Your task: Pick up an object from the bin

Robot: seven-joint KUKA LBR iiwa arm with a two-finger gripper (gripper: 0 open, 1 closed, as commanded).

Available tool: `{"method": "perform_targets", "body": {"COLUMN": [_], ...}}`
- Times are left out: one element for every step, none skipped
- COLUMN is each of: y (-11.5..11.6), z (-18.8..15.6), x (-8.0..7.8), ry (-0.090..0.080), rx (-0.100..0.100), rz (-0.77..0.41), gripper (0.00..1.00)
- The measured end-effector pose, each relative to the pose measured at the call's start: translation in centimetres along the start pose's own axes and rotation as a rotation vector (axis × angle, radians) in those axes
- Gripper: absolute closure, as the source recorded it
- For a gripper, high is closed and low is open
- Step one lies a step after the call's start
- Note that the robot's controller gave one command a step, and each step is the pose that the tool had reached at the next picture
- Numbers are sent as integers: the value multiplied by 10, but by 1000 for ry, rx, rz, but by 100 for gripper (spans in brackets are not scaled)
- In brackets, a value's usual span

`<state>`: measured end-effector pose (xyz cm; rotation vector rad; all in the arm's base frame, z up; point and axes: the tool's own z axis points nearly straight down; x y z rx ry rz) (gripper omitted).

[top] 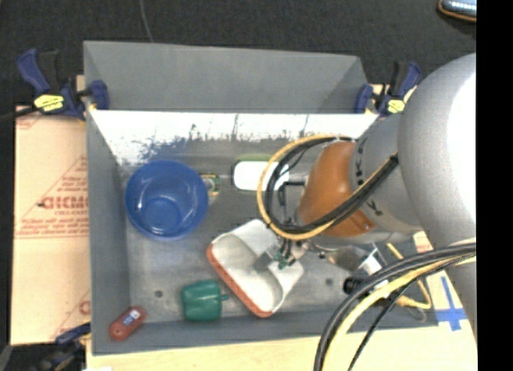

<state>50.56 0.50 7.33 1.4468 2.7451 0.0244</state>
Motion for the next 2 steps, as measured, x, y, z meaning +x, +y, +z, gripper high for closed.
{"method": "perform_targets", "body": {"y": [0, -2], "z": [-5, -44], "x": [-1, -1], "ry": [-3, 5], "rx": [-1, 9], "rz": [-1, -4], "gripper": [100, 100]}}
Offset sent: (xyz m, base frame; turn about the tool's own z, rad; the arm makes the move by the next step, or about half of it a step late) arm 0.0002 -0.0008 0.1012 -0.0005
